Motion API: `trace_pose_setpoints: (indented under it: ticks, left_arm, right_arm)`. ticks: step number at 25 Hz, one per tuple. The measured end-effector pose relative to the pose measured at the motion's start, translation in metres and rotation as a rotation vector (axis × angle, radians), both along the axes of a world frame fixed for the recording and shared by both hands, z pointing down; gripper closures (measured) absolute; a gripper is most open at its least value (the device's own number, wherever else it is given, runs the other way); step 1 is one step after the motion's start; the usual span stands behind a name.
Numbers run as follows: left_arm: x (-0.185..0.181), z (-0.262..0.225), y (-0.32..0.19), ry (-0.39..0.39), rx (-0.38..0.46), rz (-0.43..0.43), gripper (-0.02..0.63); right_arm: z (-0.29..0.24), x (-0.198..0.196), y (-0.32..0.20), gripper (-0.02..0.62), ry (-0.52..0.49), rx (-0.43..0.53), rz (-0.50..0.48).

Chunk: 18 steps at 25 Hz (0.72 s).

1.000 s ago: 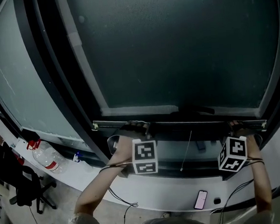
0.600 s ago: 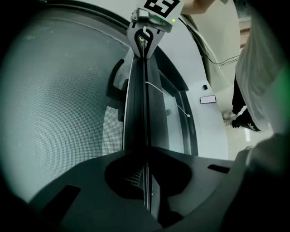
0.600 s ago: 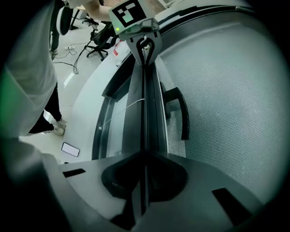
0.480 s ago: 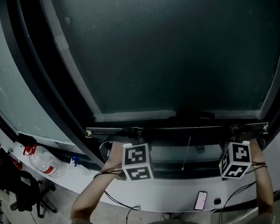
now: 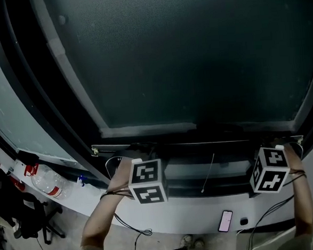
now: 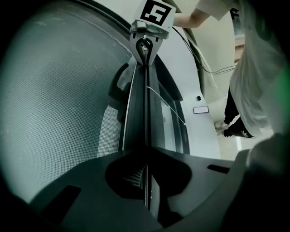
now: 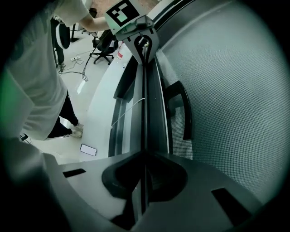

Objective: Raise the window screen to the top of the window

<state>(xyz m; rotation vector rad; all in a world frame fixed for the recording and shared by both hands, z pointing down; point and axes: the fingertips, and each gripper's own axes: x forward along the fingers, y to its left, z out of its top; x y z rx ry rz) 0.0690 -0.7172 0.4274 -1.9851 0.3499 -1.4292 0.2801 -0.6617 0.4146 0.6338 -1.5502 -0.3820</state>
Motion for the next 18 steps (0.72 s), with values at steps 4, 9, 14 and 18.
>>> trace_pose_setpoints:
  ticks: [4, 9, 14, 18]
  left_arm:
    - [-0.001, 0.0, 0.001, -0.011, -0.069, 0.001, 0.588]
    - [0.0, 0.001, 0.003, 0.044, -0.133, -0.007, 0.588]
    - [-0.001, 0.0, 0.002, 0.029, -0.098, -0.026, 0.588]
    - [-0.002, -0.013, 0.001, 0.019, -0.054, -0.029, 0.588]
  right_arm:
    - [-0.001, 0.0, 0.002, 0.574, -0.002, -0.052, -0.005]
    - [0.002, 0.0, 0.003, 0.576, -0.014, -0.126, -0.014]
    - [0.001, 0.0, 0.003, 0.575, -0.002, -0.018, -0.009]
    - [-0.012, -0.001, 0.001, 0.575, 0.004, 0.06, -0.017]
